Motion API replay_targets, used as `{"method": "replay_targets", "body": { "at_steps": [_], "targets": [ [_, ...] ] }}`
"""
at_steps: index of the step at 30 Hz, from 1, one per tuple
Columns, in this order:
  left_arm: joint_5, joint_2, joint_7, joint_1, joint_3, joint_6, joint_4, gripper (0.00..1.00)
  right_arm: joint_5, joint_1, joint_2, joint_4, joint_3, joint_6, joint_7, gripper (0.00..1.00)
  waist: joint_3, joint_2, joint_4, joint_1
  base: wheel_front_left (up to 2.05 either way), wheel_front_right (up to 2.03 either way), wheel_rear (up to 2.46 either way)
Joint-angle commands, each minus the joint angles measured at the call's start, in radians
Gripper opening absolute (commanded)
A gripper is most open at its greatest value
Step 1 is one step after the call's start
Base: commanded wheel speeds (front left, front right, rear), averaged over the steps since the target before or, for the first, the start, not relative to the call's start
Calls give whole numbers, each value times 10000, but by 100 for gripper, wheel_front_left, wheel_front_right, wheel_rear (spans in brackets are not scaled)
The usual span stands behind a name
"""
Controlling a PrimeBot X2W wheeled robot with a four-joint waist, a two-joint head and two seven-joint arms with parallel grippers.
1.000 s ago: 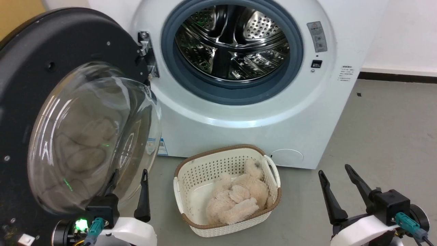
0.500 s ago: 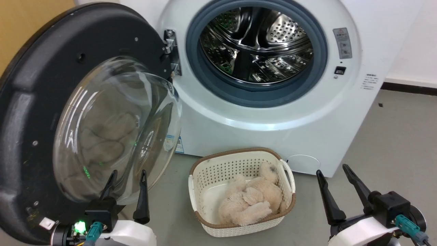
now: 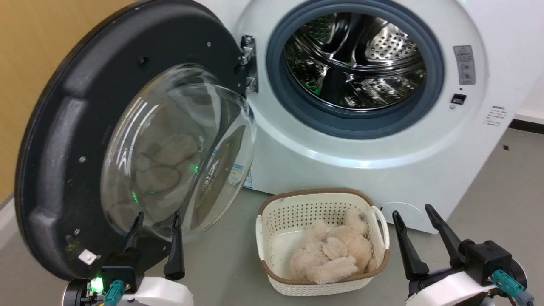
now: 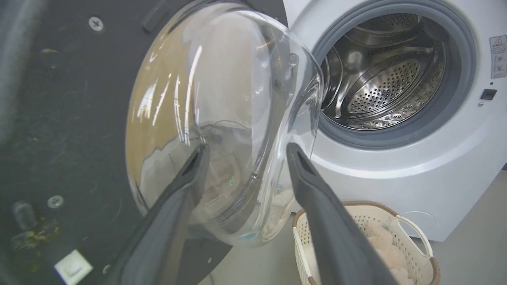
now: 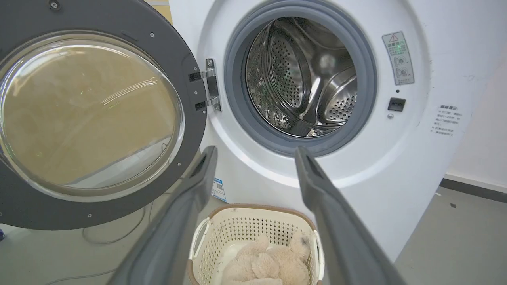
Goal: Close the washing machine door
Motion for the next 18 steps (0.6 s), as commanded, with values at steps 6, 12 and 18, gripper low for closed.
{"method": "replay_targets", "body": {
  "at_steps": [6,12,18],
  "targets": [
    [-69,1,-213,175,75,109,-124,100,226,68,-83,72,190,4,-201,100,54,-1,354,0,0,0,0],
    [-104,1,-339,223,110,169,-195,100,383,-6,-133,139,350,5,-326,100,84,-1,624,0,0,0,0],
    [-134,1,-464,293,146,210,-260,100,541,-47,-188,200,504,5,-451,100,86,-1,876,0,0,0,0]
  ]
}}
